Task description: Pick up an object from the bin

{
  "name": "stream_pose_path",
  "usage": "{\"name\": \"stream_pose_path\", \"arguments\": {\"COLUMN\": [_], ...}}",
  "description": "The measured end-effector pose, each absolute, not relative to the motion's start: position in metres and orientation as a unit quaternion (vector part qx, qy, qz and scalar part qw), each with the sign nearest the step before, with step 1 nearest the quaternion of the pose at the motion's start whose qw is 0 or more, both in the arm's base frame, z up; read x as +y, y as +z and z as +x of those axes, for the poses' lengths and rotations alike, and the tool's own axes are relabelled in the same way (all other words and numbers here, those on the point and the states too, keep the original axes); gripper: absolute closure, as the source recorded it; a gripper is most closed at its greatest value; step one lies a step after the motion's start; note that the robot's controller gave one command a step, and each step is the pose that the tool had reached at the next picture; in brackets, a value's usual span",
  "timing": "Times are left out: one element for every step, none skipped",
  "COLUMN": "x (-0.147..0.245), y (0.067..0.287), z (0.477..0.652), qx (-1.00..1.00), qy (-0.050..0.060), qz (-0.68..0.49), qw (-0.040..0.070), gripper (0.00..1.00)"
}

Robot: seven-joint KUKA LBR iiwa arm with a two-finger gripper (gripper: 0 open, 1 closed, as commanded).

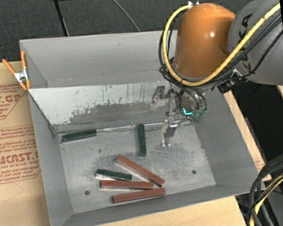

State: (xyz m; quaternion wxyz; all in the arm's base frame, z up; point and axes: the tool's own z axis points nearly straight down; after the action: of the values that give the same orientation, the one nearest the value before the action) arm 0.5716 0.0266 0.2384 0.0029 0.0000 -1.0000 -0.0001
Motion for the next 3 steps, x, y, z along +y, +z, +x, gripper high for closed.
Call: {"name": "stream_pose_path", "arguments": {"x": [0.027,0.028,0.043], "y": [0.243,0.210,0.151], "z": [0.573,0.579,0.578], "qx": [-1.000,-0.998,-0.993], "qy": [0.000,0.000,0.000], "qz": [0.000,0.055,0.120], "qw": [-0.001,-0.003,-0.004], "gripper": [0.00,0.00,0.00]}}
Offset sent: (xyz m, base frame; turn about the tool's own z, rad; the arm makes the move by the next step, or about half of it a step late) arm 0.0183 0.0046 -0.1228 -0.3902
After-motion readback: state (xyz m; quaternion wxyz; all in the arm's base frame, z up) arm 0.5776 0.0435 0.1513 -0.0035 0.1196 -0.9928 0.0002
